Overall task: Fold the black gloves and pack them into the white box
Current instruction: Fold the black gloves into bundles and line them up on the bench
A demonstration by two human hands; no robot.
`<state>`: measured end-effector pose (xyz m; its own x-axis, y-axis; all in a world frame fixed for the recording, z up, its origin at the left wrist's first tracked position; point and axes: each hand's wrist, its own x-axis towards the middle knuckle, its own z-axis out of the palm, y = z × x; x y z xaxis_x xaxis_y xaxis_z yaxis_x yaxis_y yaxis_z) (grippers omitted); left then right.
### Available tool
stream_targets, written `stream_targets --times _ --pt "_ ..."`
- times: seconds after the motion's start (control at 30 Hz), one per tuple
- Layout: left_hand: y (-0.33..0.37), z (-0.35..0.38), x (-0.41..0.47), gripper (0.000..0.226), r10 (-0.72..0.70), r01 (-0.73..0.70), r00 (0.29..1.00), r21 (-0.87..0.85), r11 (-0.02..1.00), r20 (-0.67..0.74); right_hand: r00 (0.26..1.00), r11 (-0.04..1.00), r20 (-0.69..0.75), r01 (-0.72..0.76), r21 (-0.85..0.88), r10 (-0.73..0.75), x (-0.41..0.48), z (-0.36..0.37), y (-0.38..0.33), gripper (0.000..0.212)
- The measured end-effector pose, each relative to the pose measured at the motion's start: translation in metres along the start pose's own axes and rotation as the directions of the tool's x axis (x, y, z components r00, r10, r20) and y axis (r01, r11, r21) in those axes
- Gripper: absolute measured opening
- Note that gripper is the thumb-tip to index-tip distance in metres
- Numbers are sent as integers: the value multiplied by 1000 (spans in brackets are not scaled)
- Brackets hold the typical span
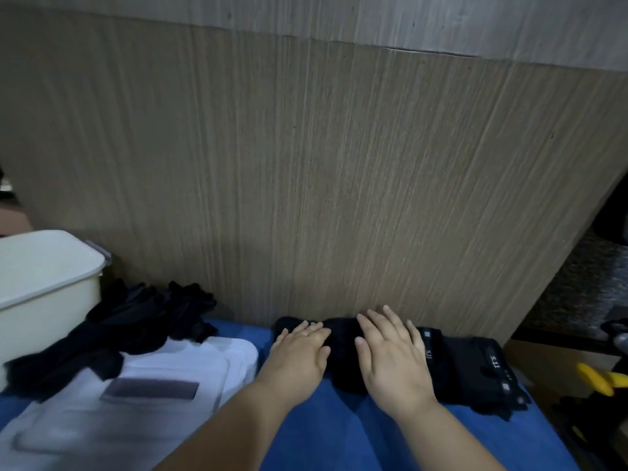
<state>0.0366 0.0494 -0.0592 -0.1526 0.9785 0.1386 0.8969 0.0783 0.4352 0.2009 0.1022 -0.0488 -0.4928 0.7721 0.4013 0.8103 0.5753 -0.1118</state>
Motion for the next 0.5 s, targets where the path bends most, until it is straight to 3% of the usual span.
stream_targets --times 0.1,0.2,0.43,0.5 --pt "-20 -19 -21 43 -56 55 993 -10 998 -109 991 996 -121 70 56 -63 1 -5 -20 50" --pt "-55 -42 -52 41 -160 164 957 -6 986 -241 978 979 -148 166 120 -147 1 -3 -55 41" --pt "-118 -65 -109 29 -425 447 798 -52 893 -428 958 895 157 156 417 -240 9 20 -142 35" --pt "-133 -68 -118 18 -409 447 743 -62 892 -529 948 865 189 136 483 -255 12 25 -163 35"
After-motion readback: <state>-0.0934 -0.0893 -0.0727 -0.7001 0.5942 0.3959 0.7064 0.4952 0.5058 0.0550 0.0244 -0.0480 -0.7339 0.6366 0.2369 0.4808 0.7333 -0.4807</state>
